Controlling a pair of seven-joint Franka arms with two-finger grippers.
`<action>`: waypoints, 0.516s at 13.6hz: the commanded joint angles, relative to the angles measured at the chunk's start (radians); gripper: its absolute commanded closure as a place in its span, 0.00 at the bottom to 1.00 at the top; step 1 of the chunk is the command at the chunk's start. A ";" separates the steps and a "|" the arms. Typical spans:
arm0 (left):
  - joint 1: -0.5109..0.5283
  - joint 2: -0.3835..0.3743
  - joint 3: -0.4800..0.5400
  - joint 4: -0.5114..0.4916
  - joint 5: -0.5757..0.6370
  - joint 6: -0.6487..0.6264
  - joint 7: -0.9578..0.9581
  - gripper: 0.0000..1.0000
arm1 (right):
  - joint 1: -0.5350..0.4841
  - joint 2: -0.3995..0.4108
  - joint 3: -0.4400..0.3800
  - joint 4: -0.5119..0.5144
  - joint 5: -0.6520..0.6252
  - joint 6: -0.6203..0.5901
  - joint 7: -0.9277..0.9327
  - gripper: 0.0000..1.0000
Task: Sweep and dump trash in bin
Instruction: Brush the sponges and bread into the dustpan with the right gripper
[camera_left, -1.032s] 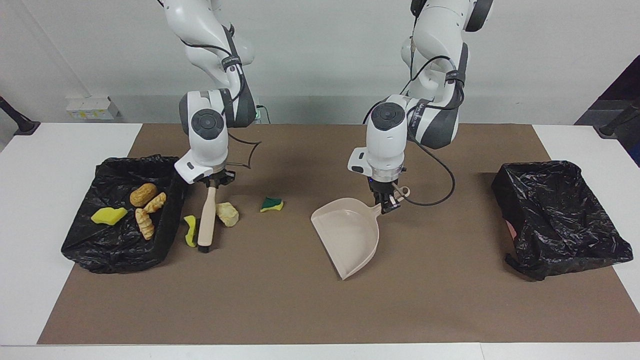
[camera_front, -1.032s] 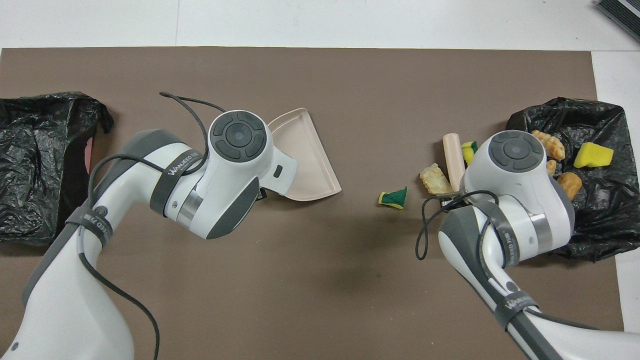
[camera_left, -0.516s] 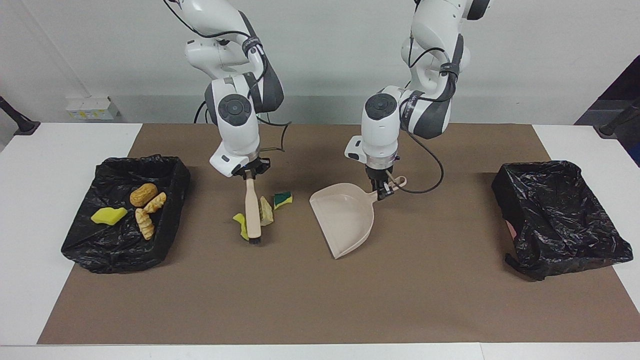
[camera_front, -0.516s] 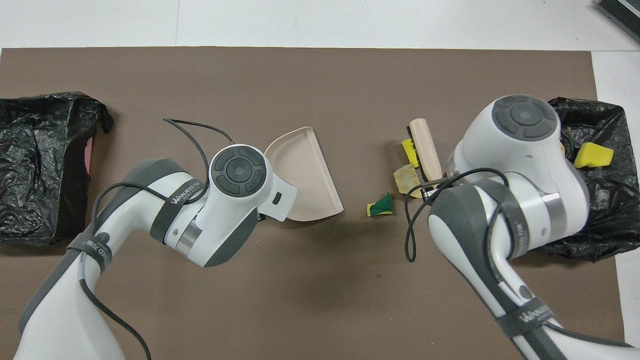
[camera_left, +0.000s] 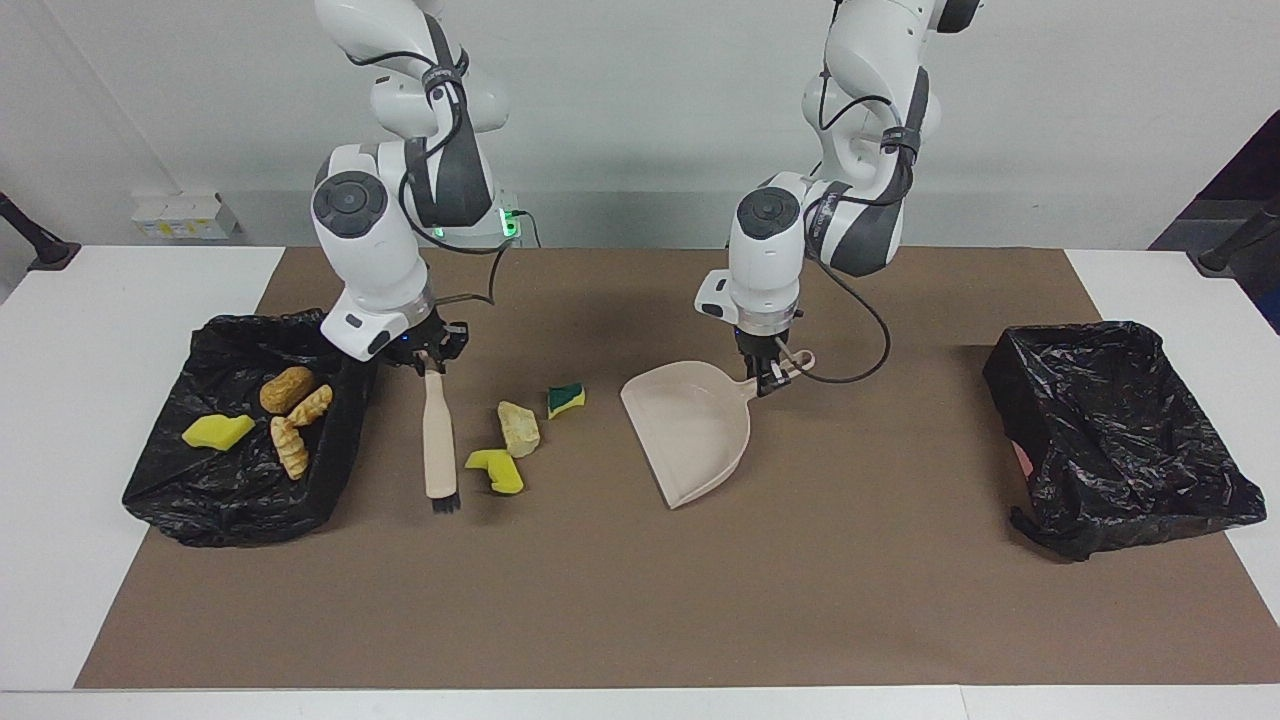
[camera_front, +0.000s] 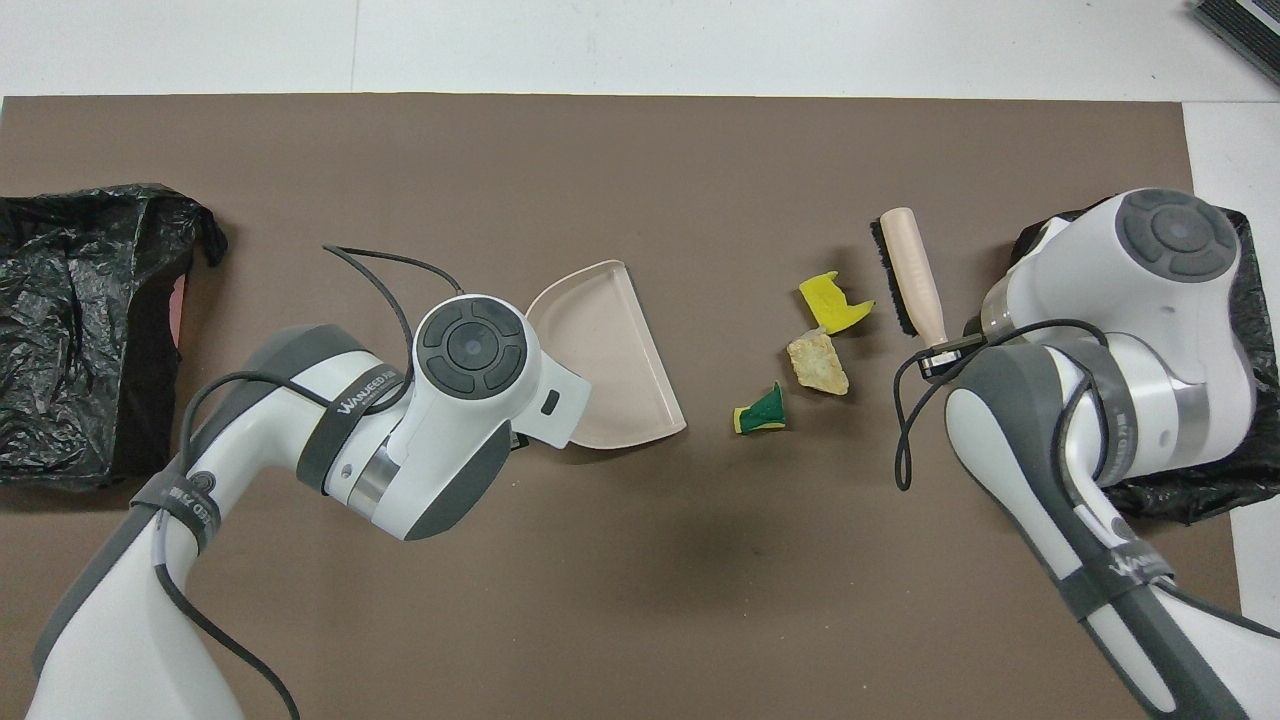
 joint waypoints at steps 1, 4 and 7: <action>-0.003 -0.045 0.007 -0.066 -0.021 0.019 0.007 1.00 | 0.014 0.013 0.015 -0.063 -0.012 0.074 0.000 1.00; -0.001 -0.048 0.007 -0.067 -0.033 0.021 0.009 1.00 | 0.080 0.017 0.016 -0.116 -0.010 0.127 0.090 1.00; -0.004 -0.056 0.007 -0.082 -0.035 0.012 0.045 1.00 | 0.185 0.059 0.016 -0.121 0.005 0.141 0.208 1.00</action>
